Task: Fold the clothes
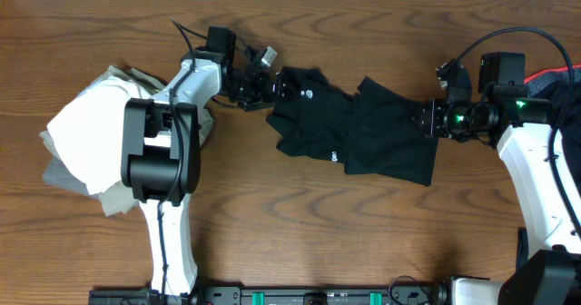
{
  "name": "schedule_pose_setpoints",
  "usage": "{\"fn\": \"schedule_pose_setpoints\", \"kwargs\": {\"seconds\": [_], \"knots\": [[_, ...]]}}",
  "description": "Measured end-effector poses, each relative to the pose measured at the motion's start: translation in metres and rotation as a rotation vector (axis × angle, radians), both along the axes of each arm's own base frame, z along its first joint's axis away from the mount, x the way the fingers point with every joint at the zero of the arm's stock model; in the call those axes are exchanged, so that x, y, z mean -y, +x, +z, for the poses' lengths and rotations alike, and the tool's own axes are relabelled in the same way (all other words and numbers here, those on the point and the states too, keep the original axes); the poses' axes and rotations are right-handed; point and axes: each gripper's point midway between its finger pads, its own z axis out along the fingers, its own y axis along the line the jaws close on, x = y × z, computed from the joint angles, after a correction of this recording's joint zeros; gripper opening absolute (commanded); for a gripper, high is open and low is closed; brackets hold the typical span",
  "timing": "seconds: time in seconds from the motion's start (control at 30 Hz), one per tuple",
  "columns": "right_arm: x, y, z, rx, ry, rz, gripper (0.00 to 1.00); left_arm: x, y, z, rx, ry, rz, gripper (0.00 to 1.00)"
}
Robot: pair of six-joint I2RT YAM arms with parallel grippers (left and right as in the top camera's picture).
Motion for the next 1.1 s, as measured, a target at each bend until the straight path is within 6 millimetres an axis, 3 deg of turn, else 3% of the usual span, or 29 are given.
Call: {"fn": "schedule_pose_setpoints", "kwargs": {"seconds": [0.37, 1.1], "knots": [[0.0, 0.0, 0.0, 0.0, 0.0, 0.0, 0.27, 0.036, -0.018, 0.001, -0.007, -0.023, -0.085, 0.98], [0.0, 0.0, 0.0, -0.002, 0.0, 0.0, 0.27, 0.047, -0.017, 0.018, 0.022, -0.182, -0.124, 0.98]]}}
